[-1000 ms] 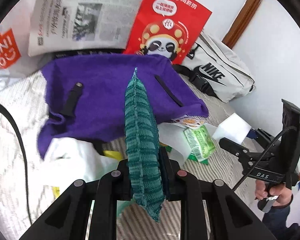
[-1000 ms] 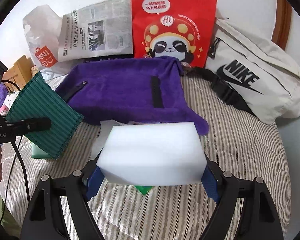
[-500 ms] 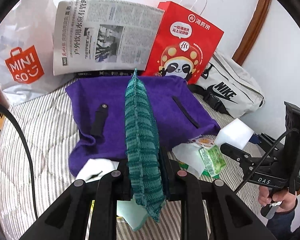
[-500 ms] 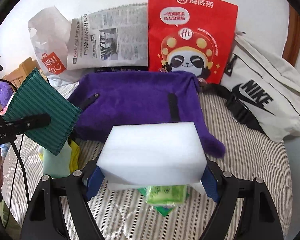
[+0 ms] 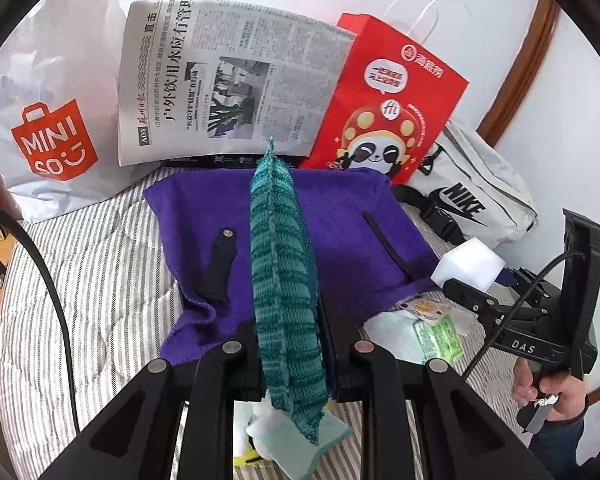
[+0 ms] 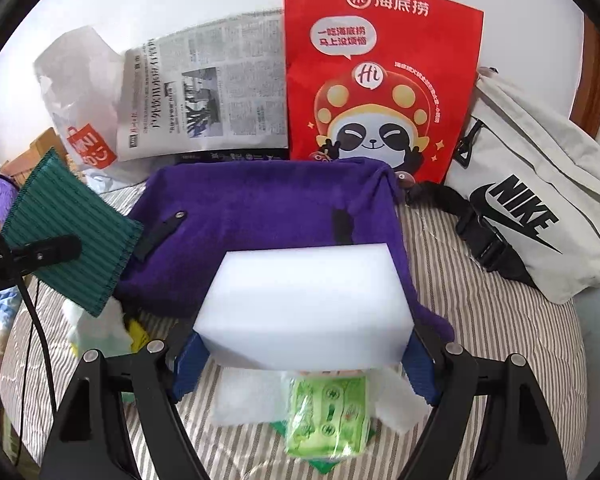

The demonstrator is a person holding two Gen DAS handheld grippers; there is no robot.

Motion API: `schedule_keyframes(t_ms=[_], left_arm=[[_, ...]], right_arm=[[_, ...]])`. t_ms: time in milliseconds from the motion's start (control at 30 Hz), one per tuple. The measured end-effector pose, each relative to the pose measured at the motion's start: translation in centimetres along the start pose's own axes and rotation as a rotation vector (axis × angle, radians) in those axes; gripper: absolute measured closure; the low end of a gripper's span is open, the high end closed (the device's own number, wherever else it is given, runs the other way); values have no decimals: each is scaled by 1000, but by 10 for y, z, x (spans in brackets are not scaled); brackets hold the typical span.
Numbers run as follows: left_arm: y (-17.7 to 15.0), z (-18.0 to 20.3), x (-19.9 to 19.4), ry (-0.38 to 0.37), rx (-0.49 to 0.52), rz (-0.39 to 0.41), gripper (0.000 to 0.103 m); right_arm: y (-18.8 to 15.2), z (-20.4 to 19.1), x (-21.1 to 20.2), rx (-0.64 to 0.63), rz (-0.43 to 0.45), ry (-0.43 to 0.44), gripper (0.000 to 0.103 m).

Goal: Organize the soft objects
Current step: 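Carry the sponge over the purple towel with the right gripper while the left gripper holds the cloth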

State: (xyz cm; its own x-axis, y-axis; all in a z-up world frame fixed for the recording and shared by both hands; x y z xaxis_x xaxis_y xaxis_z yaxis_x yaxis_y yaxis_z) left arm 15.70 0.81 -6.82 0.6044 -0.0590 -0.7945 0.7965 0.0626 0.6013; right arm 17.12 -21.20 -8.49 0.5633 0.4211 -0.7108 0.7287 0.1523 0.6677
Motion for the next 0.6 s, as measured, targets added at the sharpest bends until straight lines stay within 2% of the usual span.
schedule_keyframes(t_ms=[267, 600], left_arm=[[17, -1, 15, -18, -14, -18, 83], [26, -6, 38, -22, -23, -52, 83]], right_arm=[[18, 22, 34, 42, -25, 9, 22], [15, 35, 98, 68, -137, 42, 22]])
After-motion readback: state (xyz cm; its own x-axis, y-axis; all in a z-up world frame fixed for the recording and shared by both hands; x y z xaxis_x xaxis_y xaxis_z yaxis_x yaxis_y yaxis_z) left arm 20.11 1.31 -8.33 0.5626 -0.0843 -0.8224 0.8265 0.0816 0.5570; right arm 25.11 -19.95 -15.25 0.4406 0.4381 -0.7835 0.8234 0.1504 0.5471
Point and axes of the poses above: each gripper's, at about its wrist camera, not at the fingertips, and x roughly the way its jaws point, z to its right, y to its top, the point moved 6 cm from there along x, roughly the way its jaws point, and after that the axes turned 15 degrees about y, right-handed, at the moved point
